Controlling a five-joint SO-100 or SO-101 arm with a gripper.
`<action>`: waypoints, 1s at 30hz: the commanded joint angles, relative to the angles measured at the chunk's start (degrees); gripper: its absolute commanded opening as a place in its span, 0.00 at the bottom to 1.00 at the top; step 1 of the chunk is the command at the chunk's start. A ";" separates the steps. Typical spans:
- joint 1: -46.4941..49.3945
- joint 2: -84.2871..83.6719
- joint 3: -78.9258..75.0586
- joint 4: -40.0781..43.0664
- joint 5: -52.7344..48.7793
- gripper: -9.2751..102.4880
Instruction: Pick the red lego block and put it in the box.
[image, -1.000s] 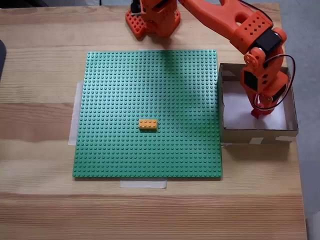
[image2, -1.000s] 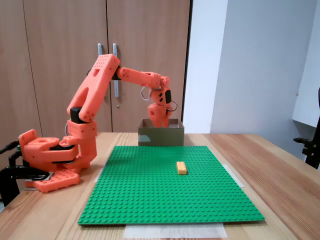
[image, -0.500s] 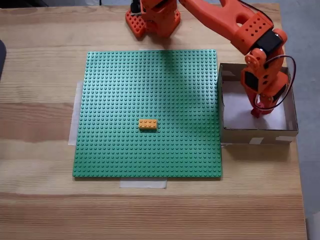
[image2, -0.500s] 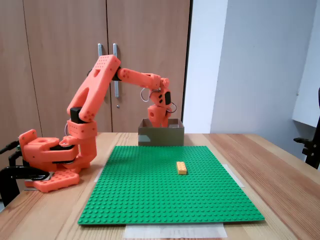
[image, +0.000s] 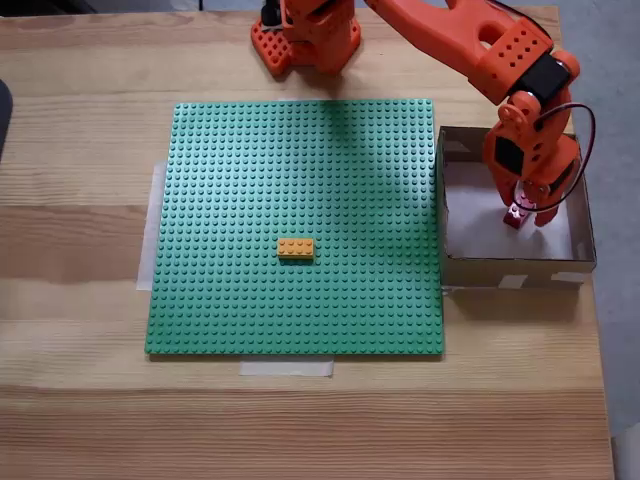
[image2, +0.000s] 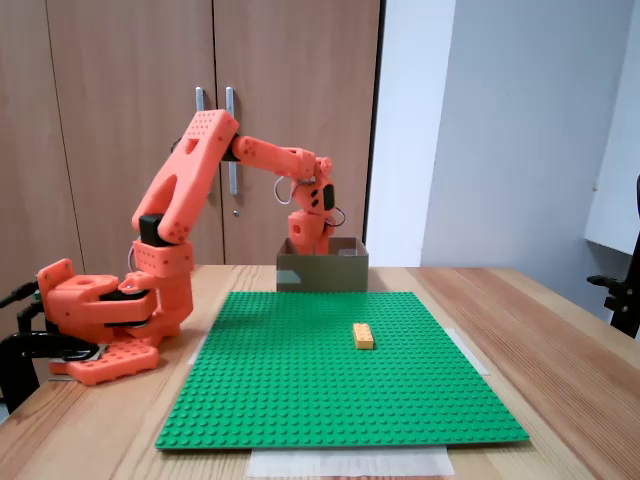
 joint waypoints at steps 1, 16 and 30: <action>1.14 6.06 0.62 -1.58 0.00 0.26; 2.90 26.10 10.02 -3.34 0.70 0.22; 7.29 52.12 23.91 -2.37 -5.10 0.18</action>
